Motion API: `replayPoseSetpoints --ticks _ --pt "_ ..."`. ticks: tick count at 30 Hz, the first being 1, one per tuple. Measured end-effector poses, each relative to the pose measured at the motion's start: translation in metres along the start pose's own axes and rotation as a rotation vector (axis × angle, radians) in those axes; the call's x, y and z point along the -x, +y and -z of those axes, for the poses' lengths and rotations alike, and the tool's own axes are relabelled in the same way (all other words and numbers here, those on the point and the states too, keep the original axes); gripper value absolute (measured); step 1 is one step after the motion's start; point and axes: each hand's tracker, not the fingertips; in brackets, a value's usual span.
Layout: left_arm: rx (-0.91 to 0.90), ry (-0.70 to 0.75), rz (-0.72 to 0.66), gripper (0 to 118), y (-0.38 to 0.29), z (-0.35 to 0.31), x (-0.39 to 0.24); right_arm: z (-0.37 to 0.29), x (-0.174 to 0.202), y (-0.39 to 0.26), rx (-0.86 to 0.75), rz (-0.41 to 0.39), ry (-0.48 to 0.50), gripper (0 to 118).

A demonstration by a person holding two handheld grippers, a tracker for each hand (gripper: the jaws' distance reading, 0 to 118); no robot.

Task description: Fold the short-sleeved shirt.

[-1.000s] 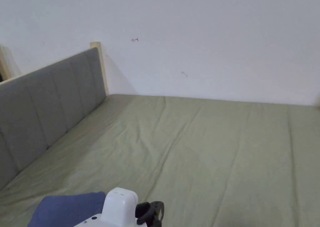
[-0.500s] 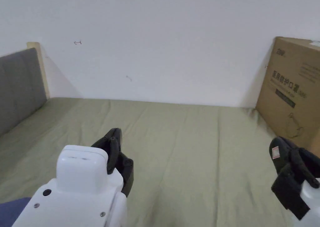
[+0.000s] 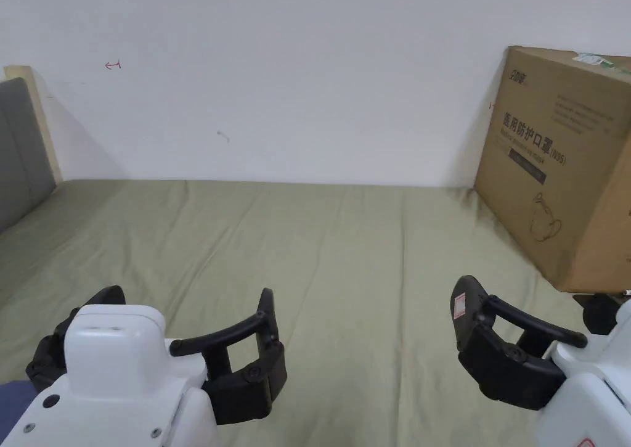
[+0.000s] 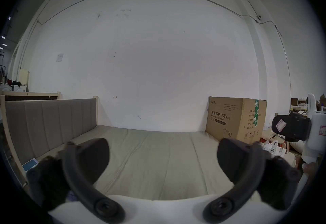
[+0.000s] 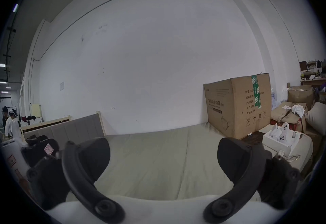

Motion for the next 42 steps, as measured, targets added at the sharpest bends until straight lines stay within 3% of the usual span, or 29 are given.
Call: replayPoseSetpoints --ticks 8,19,42 --pt "-0.013 -0.004 0.046 118 0.006 -0.007 -0.004 -0.001 0.009 -0.002 0.011 -0.066 -0.009 118" --pt "0.044 -0.129 -0.041 118 0.005 0.000 -0.001 0.002 0.016 0.000 0.023 -0.102 0.034 118" --pt "0.053 0.048 0.005 118 0.010 0.008 -0.003 0.008 0.015 -0.006 0.074 -0.100 0.032 118"
